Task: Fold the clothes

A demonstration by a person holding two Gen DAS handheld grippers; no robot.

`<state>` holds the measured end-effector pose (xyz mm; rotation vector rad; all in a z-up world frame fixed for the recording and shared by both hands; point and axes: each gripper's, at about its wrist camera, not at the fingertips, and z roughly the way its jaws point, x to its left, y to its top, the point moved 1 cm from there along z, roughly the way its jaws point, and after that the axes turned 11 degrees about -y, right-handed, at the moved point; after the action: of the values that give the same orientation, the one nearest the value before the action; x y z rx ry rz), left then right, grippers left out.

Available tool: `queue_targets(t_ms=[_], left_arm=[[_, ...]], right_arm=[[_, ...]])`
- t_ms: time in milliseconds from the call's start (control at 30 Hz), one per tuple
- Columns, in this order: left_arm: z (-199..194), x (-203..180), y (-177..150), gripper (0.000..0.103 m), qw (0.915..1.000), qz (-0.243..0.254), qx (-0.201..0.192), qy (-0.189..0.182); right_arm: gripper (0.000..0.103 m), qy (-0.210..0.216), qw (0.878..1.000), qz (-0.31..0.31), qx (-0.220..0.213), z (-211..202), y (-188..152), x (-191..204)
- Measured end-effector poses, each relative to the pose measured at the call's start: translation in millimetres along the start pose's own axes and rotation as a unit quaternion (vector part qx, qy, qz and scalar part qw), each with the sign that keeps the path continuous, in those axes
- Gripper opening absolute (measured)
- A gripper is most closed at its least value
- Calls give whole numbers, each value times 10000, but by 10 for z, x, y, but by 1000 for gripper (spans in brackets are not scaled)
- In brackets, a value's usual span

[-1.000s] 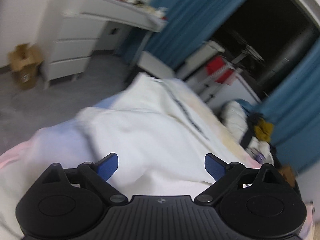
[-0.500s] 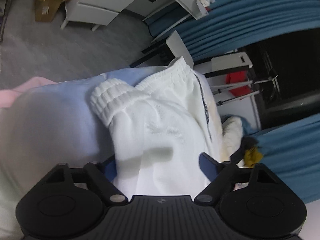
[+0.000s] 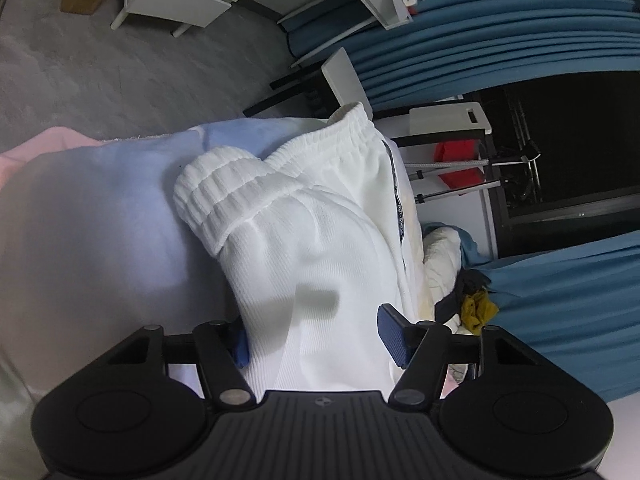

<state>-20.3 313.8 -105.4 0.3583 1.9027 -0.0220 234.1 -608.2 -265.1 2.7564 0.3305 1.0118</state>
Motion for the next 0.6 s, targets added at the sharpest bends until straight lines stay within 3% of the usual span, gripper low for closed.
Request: queue_targets(t_ms=[167,233,333,467,600], left_arm=[[1,-4,-32,64,10000,-18,-58,-26],[14,-20,-44,64,10000,12,-70,-17],[48,-49,-53,65,10000,65,-61,10],[81,-107,-79,63,9997,218,-25,82],[107,-156,-113,32,9979,502,-137,375]], right_arm=[[51,476,9968,-366,-523,-39,-27,208],[40,664,9933,-664,-671,-71,-36,326],[21,487,9923,-850,-753,-61,-39,397],[8,330,9929,-770,-847,-77,-36,370],[6,312,9939,-501,-935,-127,-16,271]])
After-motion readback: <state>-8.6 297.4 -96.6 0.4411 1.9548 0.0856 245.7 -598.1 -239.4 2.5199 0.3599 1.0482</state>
